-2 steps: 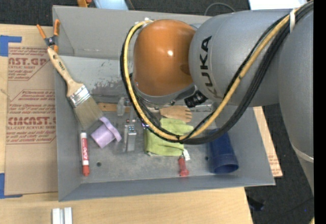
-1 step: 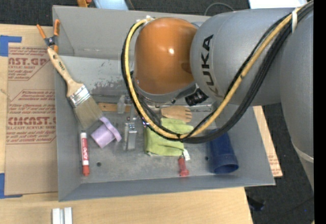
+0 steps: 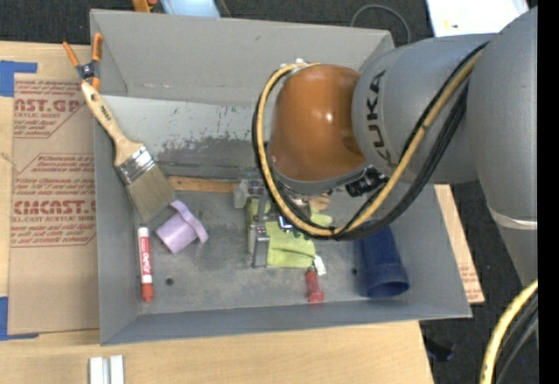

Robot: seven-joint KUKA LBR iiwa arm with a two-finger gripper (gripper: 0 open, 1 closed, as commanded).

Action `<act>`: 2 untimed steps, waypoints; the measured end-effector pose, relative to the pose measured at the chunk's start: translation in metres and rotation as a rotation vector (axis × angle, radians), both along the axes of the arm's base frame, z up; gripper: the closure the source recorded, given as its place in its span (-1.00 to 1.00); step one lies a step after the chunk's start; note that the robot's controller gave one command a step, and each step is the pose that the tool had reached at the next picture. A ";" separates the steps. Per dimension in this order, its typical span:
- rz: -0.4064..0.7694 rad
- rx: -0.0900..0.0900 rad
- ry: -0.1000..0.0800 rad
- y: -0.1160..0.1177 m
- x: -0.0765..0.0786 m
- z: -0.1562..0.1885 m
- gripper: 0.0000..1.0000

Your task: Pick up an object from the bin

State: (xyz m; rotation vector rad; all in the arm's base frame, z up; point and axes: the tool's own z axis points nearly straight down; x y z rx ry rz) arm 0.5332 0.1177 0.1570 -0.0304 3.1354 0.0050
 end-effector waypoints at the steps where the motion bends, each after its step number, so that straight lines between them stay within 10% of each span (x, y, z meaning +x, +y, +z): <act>1: 0.198 -0.001 -0.002 -0.016 -0.017 -0.028 -1.00; 2: 0.253 -0.001 0.001 -0.058 -0.014 -0.001 -1.00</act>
Offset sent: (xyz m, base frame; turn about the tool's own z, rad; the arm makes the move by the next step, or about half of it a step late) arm -0.0076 -0.0933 0.0256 -0.1090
